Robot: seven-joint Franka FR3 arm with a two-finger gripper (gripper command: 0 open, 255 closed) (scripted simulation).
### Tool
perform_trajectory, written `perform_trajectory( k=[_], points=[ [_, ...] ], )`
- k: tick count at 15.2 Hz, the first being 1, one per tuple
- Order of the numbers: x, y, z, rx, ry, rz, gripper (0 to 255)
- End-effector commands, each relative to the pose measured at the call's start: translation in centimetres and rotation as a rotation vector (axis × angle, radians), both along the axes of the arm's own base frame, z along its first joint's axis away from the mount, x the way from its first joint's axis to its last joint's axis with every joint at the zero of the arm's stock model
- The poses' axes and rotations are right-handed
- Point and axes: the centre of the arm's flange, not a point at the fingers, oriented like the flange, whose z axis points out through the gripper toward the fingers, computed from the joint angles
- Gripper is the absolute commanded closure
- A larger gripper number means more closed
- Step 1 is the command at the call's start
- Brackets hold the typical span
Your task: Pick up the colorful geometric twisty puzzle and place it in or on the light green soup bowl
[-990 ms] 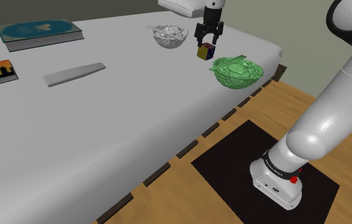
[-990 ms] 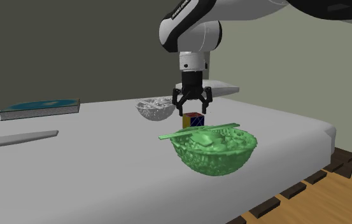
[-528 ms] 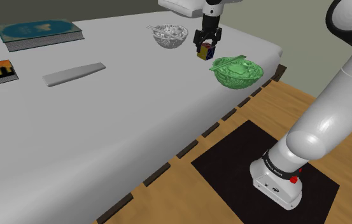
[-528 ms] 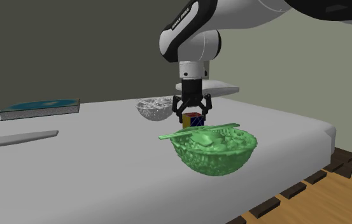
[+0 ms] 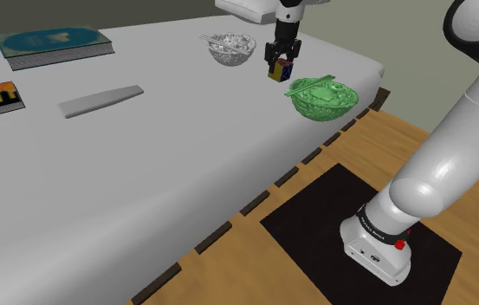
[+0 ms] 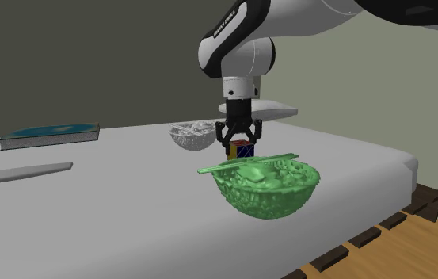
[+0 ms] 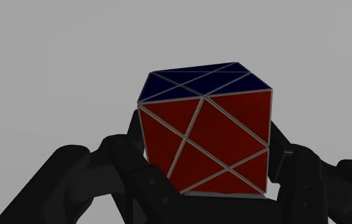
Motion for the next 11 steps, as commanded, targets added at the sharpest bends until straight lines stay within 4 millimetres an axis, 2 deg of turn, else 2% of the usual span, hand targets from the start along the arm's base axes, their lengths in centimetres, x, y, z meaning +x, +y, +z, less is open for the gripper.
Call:
perform_trajectory(
  k=[1, 7, 11],
  points=[
    [0.0, 0.0, 0.0, 0.0, 0.001, 0.0, 255],
    [0.0, 0.0, 0.0, 0.0, 0.001, 0.0, 255],
    [0.0, 0.0, 2.1, 0.0, 0.001, 0.0, 255]
  ],
)
